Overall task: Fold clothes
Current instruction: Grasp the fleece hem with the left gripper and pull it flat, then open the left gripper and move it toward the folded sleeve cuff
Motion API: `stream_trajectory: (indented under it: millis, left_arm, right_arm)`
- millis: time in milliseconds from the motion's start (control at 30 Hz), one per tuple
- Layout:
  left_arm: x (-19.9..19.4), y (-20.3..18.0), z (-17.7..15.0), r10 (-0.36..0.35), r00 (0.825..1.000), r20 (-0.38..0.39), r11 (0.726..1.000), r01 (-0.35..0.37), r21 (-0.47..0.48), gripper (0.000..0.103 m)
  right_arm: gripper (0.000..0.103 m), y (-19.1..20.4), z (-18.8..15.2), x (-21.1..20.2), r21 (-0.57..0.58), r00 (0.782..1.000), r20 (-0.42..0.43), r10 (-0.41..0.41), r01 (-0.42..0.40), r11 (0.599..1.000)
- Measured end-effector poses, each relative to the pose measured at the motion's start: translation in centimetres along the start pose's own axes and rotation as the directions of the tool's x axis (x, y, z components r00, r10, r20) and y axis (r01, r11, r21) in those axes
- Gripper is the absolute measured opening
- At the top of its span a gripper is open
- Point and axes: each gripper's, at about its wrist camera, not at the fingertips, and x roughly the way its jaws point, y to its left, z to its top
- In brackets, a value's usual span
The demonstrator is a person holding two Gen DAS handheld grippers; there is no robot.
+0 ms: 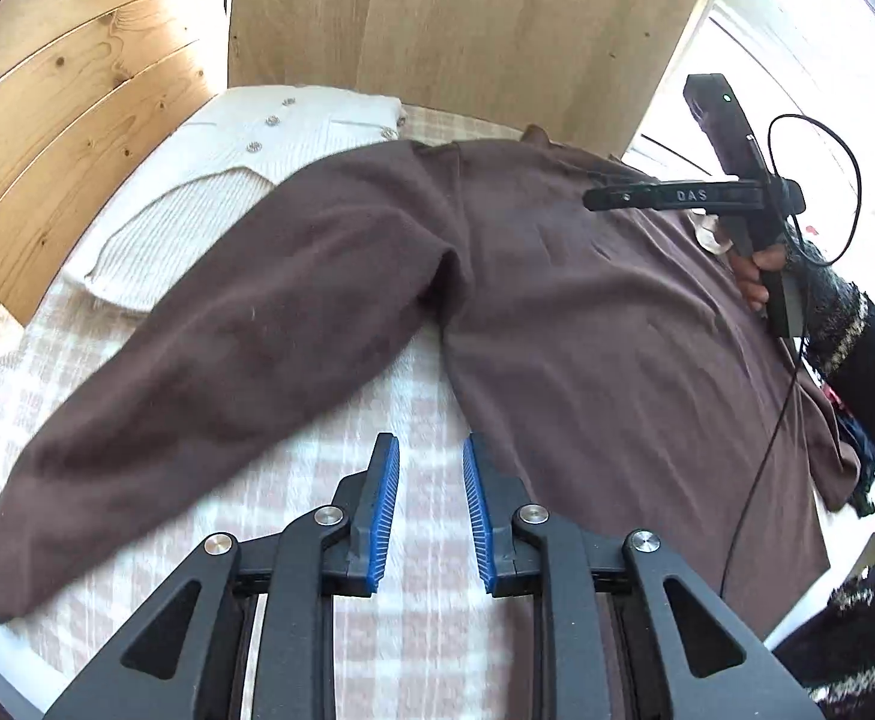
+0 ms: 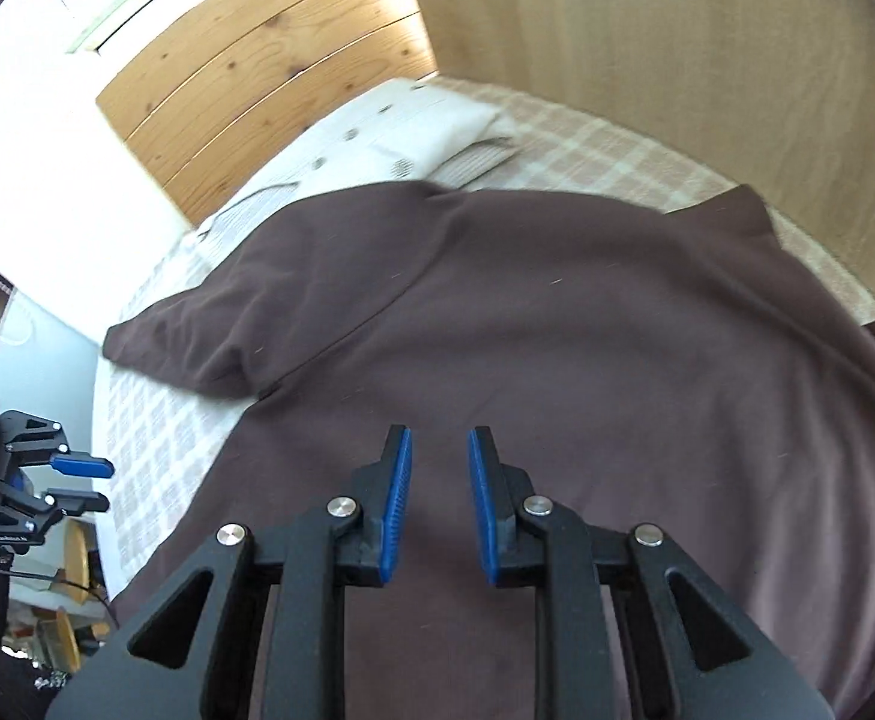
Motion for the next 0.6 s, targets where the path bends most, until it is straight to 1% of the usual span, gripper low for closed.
stream_trajectory:
  millis: [67, 100, 133, 167, 233, 267, 333, 367, 400, 433, 467, 500, 567, 600]
  left_arm:
    - [-0.7, -0.9, -3.3, -0.006, 0.999, -0.054, 1.000, 0.007, 0.008, 0.026]
    - [-1.0, -1.3, -5.0, -0.009, 0.997, -0.077, 1.000, 0.009, -0.003, 0.030]
    - [-1.3, -1.6, -6.6, -0.011, 0.995, -0.100, 1.000, 0.010, -0.014, 0.031]
    - [-1.5, -1.8, -8.2, -0.013, 0.993, -0.118, 1.000, 0.009, -0.030, 0.031]
    - [-1.9, -2.1, -11.2, -0.012, 0.990, -0.142, 0.997, 0.002, -0.072, 0.031]
    - [-2.3, -2.1, -12.5, -0.001, 0.989, -0.145, 0.996, -0.012, -0.086, 0.031]
    - [-4.1, -0.7, -13.9, 0.043, 0.994, -0.104, 0.990, -0.057, -0.130, 0.031]
    - [-5.0, 0.4, -14.4, 0.065, 0.995, -0.079, 0.984, -0.078, -0.162, 0.031]
    - [-5.8, 2.0, -14.6, 0.101, 0.993, -0.058, 0.975, -0.110, -0.194, 0.031]
    - [-6.5, 3.7, -14.7, 0.151, 0.988, -0.044, 0.963, -0.157, -0.221, 0.031]
    - [-7.2, 5.5, -14.6, 0.197, 0.980, -0.032, 0.948, -0.199, -0.247, 0.032]
    - [-7.8, 7.5, -14.5, 0.236, 0.972, -0.021, 0.934, -0.233, -0.272, 0.033]
    - [-8.9, 11.5, -14.3, 0.302, 0.953, 0.000, 0.903, -0.286, -0.322, 0.034]
    - [-9.2, 13.5, -14.2, 0.315, 0.949, 0.009, 0.891, -0.293, -0.348, 0.034]
  right_arm:
    - [0.020, 2.0, -1.3, 1.4, -0.083, 0.999, -0.036, -0.030, 0.027, 0.996]
    - [0.020, 2.2, -1.7, 2.2, -0.105, 0.995, -0.061, -0.082, 0.076, 0.992]
    - [0.020, 2.2, -2.1, 2.9, -0.120, 0.989, -0.077, -0.128, 0.118, 0.986]
    - [0.016, 1.9, -2.2, 2.8, -0.099, 0.987, -0.067, -0.147, 0.140, 0.985]
    - [0.016, 1.8, -1.7, 1.9, -0.046, 0.983, -0.052, -0.175, 0.172, 0.984]
    - [0.019, 2.4, -1.4, 1.1, -0.039, 0.988, -0.026, -0.153, 0.152, 0.988]
    - [0.019, 4.4, -0.7, -0.3, -0.049, 0.993, 0.020, -0.117, 0.117, 0.992]
    - [0.021, 5.4, -0.3, -1.0, -0.058, 0.994, 0.041, -0.100, 0.102, 0.993]
    - [0.028, 6.7, 0.0, -1.3, -0.077, 0.995, 0.050, -0.089, 0.092, 0.993]
    - [0.032, 7.9, 0.3, -1.6, -0.096, 0.995, 0.058, -0.078, 0.083, 0.992]
    - [0.039, 9.2, 0.6, -2.0, -0.114, 0.996, 0.067, -0.066, 0.074, 0.991]
    - [0.042, 10.5, 0.9, -2.2, -0.135, 0.996, 0.070, -0.052, 0.061, 0.989]
    - [0.045, 13.6, 0.8, -1.3, -0.175, 1.000, 0.027, -0.005, 0.009, 0.984]
    - [0.045, 15.2, 0.5, -0.4, -0.189, 1.000, 0.003, 0.014, -0.013, 0.982]
